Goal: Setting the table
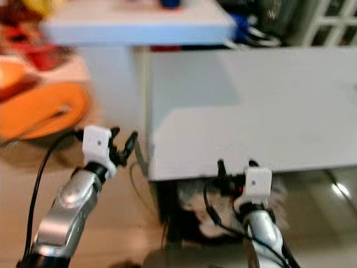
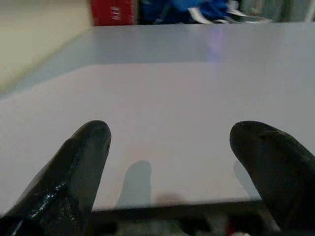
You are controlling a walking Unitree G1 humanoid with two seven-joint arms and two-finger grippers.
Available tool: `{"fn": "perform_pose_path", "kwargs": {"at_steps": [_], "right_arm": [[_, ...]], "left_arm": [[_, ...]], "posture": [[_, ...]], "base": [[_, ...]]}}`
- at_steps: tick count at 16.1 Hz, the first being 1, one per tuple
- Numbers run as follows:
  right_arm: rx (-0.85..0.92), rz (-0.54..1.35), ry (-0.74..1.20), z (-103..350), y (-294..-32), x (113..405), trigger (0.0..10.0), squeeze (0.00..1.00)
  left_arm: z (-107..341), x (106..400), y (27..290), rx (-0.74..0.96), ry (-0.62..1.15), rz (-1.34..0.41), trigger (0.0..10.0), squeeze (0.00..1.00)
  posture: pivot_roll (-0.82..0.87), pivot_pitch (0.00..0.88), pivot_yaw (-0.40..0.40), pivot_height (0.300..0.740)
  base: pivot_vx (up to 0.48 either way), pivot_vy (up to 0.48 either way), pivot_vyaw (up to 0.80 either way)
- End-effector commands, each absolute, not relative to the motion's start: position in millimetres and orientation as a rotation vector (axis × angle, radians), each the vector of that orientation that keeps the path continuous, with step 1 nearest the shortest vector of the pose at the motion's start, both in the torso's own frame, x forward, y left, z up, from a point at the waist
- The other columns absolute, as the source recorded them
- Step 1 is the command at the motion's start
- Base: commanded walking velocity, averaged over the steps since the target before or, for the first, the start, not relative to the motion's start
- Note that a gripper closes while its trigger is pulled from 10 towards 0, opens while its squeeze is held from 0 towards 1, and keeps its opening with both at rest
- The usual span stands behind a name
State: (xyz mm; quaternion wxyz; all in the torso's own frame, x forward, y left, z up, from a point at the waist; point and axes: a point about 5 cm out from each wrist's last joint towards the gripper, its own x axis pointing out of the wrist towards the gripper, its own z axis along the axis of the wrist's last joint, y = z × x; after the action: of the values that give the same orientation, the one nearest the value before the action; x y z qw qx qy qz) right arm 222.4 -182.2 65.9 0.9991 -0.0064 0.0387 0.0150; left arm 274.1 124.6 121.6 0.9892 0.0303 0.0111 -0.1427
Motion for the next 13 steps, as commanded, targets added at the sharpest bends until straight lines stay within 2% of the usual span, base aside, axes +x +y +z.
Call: {"fn": "perform_pose_path", "kwargs": {"at_steps": [1,4,9,13], "right_arm": [[0.0,0.055,0.066,68,-175,226,10.0,0.0],[0.008,0.072,0.066,68,-172,228,10.0,0.0],[0.005,0.078,0.075,67,-172,235,10.0,0.0],[0.008,0.087,0.075,66,-168,234,10.0,0.0]], "left_arm": [[123,274,132,0.084,0.023,-0.256,10.0,0.0],[124,273,131,0.083,0.017,-0.259,10.0,0.0],[135,280,130,0.092,-0.027,-0.258,10.0,0.0],[165,290,126,0.116,-0.097,-0.269,10.0,0.0]], "posture": [[-0.08,0.0,0.03,0.727],[-0.08,0.0,0.025,0.727],[-0.07,0.0,0.016,0.727],[-0.06,0.0,0.02,0.727]], "base": [[0.0,0.461,0.71],[0.0,0.466,0.69],[0.0,0.0,0.0],[0.0,0.0,0.0]]}}
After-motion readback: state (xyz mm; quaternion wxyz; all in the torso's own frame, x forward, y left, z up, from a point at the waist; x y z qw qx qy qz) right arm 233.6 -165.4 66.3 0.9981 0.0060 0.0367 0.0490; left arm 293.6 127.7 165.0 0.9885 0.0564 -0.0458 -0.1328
